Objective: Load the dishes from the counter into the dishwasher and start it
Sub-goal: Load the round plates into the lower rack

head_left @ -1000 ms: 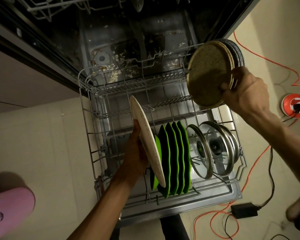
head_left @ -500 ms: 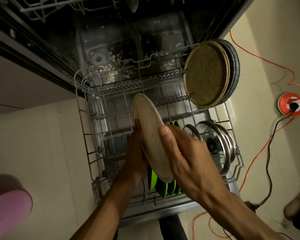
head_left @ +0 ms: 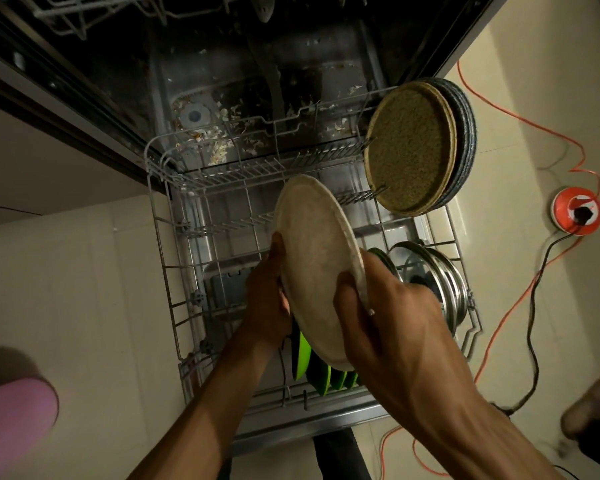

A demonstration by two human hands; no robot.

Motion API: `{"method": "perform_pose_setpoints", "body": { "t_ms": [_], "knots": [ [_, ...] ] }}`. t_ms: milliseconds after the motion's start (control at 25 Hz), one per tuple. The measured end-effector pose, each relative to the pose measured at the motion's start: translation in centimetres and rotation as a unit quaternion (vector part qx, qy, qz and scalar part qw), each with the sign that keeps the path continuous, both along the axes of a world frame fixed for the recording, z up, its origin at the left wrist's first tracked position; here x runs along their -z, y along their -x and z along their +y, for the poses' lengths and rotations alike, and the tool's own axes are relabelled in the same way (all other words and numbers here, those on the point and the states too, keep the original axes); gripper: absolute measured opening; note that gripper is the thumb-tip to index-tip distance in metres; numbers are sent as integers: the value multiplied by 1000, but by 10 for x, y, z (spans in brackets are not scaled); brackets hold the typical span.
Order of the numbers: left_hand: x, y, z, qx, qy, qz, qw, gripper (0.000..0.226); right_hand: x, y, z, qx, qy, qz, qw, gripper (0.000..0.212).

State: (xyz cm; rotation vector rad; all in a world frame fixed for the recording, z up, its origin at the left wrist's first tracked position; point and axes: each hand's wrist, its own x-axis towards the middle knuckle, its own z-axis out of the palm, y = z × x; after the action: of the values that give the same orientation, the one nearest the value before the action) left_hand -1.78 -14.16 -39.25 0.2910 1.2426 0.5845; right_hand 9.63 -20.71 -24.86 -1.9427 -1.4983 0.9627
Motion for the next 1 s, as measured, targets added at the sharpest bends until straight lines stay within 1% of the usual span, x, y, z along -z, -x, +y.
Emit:
{"method": "perform_pose_setpoints", "body": {
  "t_ms": [120,160,240,280,360,440,520,600,760,1000],
  "knots": [
    [-4,-5,8,-24,-5,18,1000,48,-9,-15,1,26,1,15,1000,34],
    [-4,-6,9,-29,-1,30,999,38,-12,-22,3,40,2,12,999,29],
    [-3,-6,10,-44,21,48,998,18,-15,-43,9,72,-8,-19,997,20],
    [-2,-4,11,-58,32,50,997,13,-13,-55,13,91,-14,-33,995,17],
    [-1,1,10,-74,39,51,995,14,-7,-79,24,130,-21,-61,989,20],
    [1,5,8,-77,45,58,994,14,5,-103,35,148,-20,-112,983,25],
    [1,8,9,-87,54,56,993,11,21,-122,48,153,-14,-160,975,24],
    [2,9,9,-89,53,51,993,12,36,-134,61,157,-7,-190,969,22],
    [3,10,9,-90,48,55,993,13,58,-140,75,158,13,-181,971,23],
    [6,14,11,-90,47,57,993,13,77,-139,77,146,31,-170,974,22]
  ]
}}
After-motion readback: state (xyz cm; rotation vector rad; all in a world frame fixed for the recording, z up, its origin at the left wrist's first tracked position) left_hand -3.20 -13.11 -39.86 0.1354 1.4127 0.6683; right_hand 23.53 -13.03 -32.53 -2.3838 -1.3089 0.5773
